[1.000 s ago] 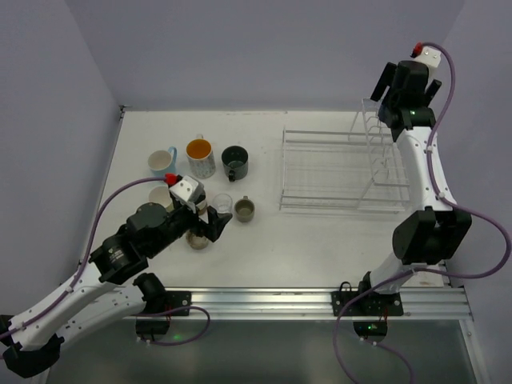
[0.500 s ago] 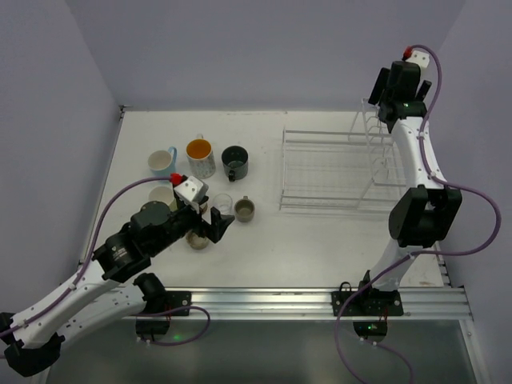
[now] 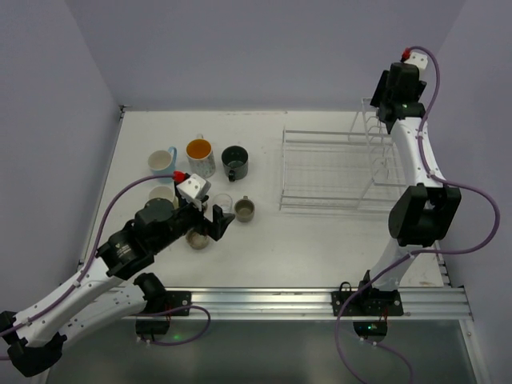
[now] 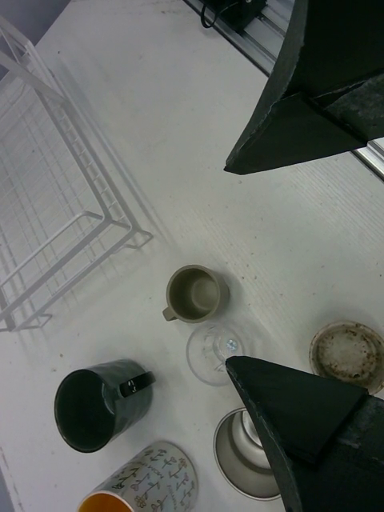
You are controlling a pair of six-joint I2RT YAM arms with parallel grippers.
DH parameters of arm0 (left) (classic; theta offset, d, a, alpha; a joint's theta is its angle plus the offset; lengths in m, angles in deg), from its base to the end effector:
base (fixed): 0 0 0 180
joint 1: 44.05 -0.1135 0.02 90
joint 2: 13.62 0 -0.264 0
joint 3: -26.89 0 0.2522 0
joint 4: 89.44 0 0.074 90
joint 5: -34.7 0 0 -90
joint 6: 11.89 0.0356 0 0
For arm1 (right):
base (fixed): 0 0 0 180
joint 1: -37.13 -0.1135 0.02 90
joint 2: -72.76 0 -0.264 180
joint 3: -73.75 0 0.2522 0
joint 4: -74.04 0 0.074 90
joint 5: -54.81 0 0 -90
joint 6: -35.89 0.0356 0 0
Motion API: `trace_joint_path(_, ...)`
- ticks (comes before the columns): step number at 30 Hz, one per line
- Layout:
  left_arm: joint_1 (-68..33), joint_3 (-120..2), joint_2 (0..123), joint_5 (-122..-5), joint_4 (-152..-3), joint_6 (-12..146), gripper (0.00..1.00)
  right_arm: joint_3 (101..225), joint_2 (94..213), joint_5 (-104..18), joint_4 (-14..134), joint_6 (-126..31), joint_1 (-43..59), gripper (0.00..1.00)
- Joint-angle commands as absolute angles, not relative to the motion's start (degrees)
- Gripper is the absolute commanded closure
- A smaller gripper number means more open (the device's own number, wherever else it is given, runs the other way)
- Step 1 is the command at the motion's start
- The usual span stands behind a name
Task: Unload the cups from the dish rack
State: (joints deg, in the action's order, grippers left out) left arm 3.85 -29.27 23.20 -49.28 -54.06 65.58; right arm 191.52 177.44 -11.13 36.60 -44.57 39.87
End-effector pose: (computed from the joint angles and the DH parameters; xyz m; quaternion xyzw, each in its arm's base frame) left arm 0.1045 -0.1101 0.3250 0.2122 0.7696 -0.2661 0.5402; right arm 0.4284 -0.0350 0.3821 0.2002 0.8051 -0.1434 0.5396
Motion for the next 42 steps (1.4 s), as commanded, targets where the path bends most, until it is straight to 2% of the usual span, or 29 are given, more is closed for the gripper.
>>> trace_joint_path(1,3.1,-29.2,23.4,-50.1,-56.1,66.9,0.00,191.3,172.5,-11.7,41.6,-44.6,39.9,0.63)
trace_joint_path(5,2.8,-29.1,24.0,-49.9,-56.2,66.9,0.00,191.0,169.2,-12.9,43.0,-43.2,39.9,0.71)
trace_joint_path(13,2.8,-31.7,28.1,-54.5,-57.7,63.4,0.00,178.5,153.3,-21.7,52.1,-33.7,37.6,0.71)
trace_joint_path(15,2.8,-32.4,28.9,-58.3,-59.5,61.5,0.00,175.2,147.8,-24.4,53.7,-31.2,33.5,0.71)
trace_joint_path(19,2.9,-32.0,30.8,-63.7,-68.8,56.3,0.00,157.3,136.1,-35.0,60.3,-21.8,27.0,0.71)
trace_joint_path(21,2.9,-31.9,33.4,-67.3,-74.1,52.6,0.00,145.7,128.8,-45.3,69.9,-12.5,25.4,0.71)
trace_joint_path(25,2.9,-30.0,36.7,-72.8,-86.8,45.7,0.02,132.0,120.3,-52.4,81.6,-1.7,18.4,0.73)
trace_joint_path(33,4.0,-24.6,44.8,-75.7,-109.1,31.4,0.11,117.9,113.0,-54.3,91.0,7.5,9.4,0.73)
trace_joint_path(42,6.7,-25.1,50.7,-73.4,-116.4,28.9,0.30,110.4,112.3,-54.3,98.4,13.0,6.7,0.73)
